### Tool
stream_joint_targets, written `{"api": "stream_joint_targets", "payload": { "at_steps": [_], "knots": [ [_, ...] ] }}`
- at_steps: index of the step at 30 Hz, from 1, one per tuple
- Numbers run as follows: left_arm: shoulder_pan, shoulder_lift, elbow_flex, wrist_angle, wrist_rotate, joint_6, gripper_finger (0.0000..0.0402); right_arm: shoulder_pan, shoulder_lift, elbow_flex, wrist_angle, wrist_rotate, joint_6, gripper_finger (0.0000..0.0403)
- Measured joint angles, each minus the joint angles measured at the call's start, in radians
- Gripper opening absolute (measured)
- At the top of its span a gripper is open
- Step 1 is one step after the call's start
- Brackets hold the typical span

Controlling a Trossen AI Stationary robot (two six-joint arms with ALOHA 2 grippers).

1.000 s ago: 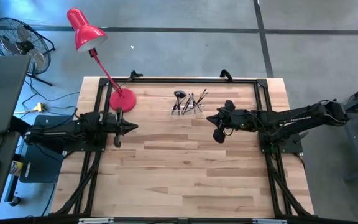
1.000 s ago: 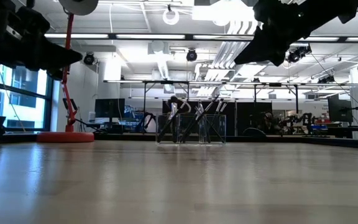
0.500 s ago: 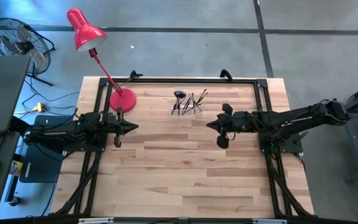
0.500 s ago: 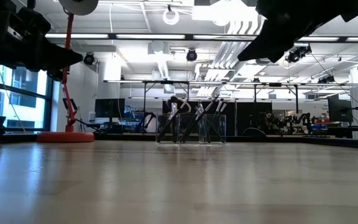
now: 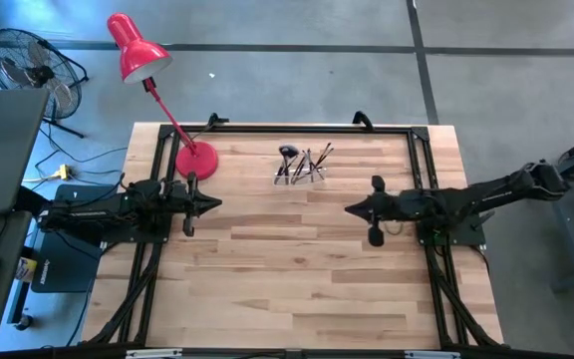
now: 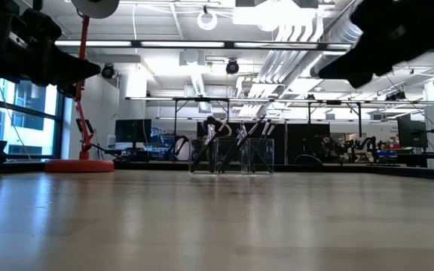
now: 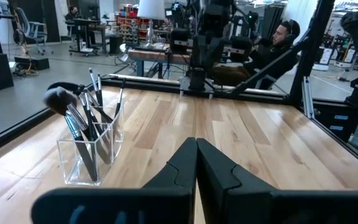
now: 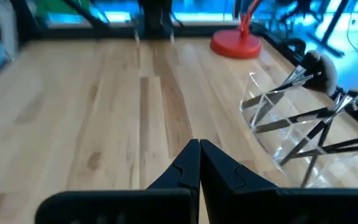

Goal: Put items in baskets/containers
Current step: Return to Home Position

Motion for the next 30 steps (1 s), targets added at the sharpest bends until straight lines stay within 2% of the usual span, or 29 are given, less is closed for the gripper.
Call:
{"api": "stream_joint_targets", "payload": {
  "at_steps": [5,11,15,23,26,30],
  "knots": [
    [0.000,0.000,0.000,0.001,0.000,0.000,0.0001,-0.009,-0.188,-0.178,0.154,-0.019,0.037,0.0000],
    [0.000,0.000,0.000,0.001,0.000,0.000,0.0001,-0.028,-0.393,-0.301,0.134,0.008,0.098,0.0000],
    [0.000,0.000,0.000,0.001,0.000,0.000,0.0001,-0.053,-0.515,-0.322,0.086,-0.006,0.080,0.0000],
    [0.000,0.000,0.000,0.001,0.000,0.000,0.0001,-0.082,-0.742,-0.313,-0.124,-0.084,0.055,0.0000],
    [0.000,0.000,0.000,0.001,0.000,0.000,0.0001,-0.082,-0.810,-0.311,-0.129,-0.108,0.016,0.0000],
    [0.000,0.000,0.000,0.001,-0.001,0.000,0.0001,-0.082,-0.803,-0.310,-0.138,-0.138,-0.024,0.0000]
  ]
}}
